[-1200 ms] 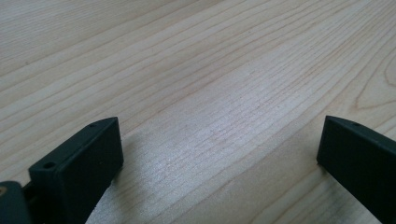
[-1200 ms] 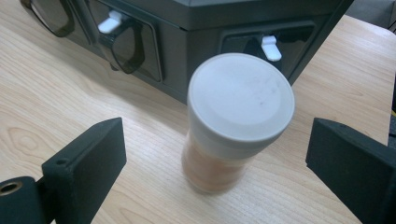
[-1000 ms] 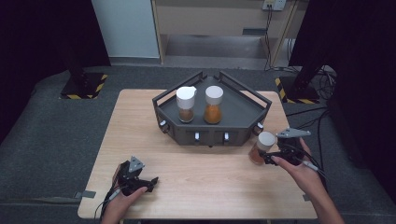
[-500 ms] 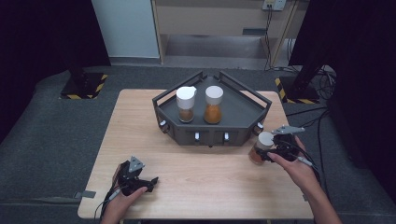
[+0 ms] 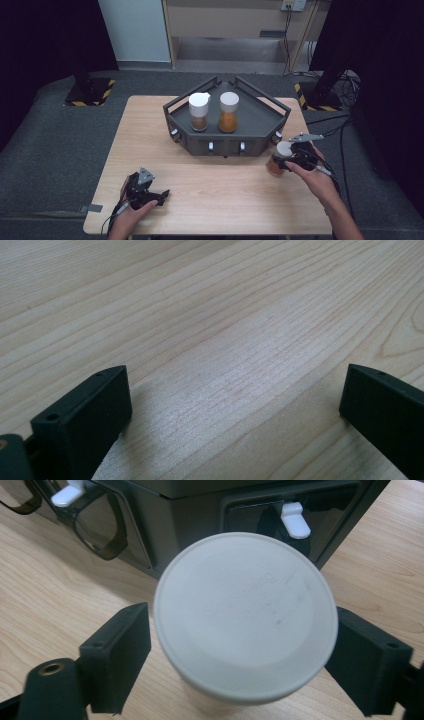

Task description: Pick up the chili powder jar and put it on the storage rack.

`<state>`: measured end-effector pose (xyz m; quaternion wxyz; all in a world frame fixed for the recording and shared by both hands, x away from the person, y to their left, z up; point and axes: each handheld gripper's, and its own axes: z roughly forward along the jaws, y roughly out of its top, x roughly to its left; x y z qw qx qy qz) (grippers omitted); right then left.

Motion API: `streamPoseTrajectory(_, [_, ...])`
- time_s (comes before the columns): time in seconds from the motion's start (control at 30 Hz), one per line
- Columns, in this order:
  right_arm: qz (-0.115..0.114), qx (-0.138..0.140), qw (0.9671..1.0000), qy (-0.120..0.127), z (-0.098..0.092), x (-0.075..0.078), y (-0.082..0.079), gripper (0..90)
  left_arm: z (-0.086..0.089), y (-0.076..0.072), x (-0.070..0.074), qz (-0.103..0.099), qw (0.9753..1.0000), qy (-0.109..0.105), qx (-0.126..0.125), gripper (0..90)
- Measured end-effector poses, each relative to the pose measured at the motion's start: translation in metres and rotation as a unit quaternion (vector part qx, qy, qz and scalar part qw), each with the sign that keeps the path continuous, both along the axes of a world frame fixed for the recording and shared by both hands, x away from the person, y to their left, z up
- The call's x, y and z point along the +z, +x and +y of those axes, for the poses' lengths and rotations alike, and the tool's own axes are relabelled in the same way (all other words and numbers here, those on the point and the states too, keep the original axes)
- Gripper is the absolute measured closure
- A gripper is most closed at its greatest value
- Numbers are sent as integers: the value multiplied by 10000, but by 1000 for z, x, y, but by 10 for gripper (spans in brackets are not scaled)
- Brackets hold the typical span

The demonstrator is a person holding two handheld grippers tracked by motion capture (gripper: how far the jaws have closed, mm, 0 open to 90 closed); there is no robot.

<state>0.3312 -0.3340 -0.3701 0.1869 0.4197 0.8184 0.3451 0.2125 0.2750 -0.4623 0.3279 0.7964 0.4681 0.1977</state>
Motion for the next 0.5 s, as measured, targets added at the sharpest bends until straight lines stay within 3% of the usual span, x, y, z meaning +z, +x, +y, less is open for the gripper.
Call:
streamPoseTrajectory(0.23, [-24, -54, 10000, 26, 2, -7, 2, 324, 0, 0, 0, 8, 10000, 6, -5, 0])
streamPoseTrajectory(0.4, [-43, -85, 9998, 168, -1, -9, 1, 338, 0, 0, 0, 8, 10000, 4, -8, 0])
streamPoseTrajectory(0.5, [25, -62, 9999, 131, -1, -6, 2, 339, 0, 0, 0, 6, 10000, 1, 5, 0])
